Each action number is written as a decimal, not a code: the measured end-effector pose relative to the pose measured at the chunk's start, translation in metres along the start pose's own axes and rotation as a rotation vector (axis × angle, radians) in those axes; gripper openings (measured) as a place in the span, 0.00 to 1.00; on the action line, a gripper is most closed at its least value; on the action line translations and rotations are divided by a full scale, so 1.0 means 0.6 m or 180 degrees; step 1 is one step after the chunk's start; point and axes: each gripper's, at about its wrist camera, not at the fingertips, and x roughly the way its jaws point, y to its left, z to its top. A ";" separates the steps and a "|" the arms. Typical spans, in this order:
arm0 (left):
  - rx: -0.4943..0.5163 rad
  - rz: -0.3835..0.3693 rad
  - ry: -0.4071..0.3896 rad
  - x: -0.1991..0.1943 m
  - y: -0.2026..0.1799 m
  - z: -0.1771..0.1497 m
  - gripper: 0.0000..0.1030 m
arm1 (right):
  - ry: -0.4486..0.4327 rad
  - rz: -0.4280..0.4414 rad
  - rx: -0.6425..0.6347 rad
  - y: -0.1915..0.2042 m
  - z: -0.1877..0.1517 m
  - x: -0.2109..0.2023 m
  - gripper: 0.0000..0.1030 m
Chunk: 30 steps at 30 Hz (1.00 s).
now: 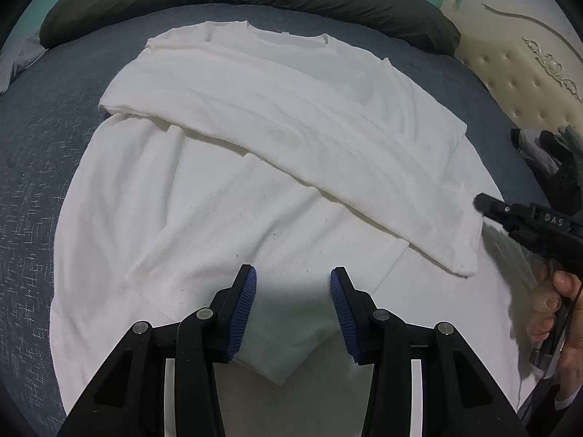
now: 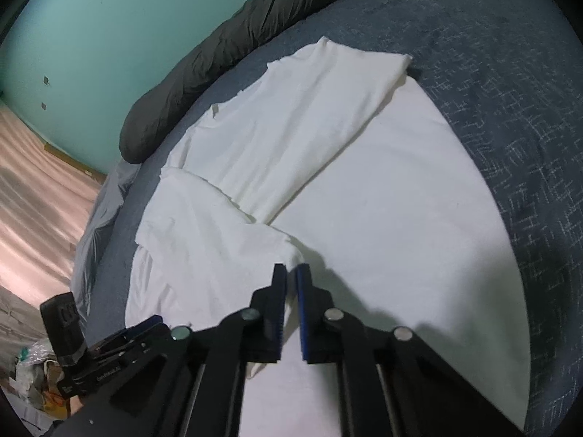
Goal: Fold clothes
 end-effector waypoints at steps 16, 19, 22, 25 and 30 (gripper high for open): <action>-0.0374 0.0400 -0.0288 -0.065 0.098 0.065 0.45 | -0.0311 0.0376 0.0051 0.029 0.025 -0.071 0.03; -0.0447 0.0589 -0.0226 -0.054 0.141 0.084 0.45 | -0.0339 0.0363 0.0083 0.023 0.026 -0.076 0.03; -0.0499 0.0734 -0.0186 -0.037 0.180 0.109 0.45 | -0.0373 0.0380 0.0127 0.018 0.029 -0.080 0.03; -0.0430 0.0816 -0.0213 -0.032 0.192 0.126 0.45 | -0.0406 0.0400 0.0173 0.012 0.032 -0.084 0.03; -0.0276 0.0876 -0.0163 -0.012 0.191 0.155 0.45 | -0.0458 0.0494 0.0238 0.010 0.040 -0.106 0.03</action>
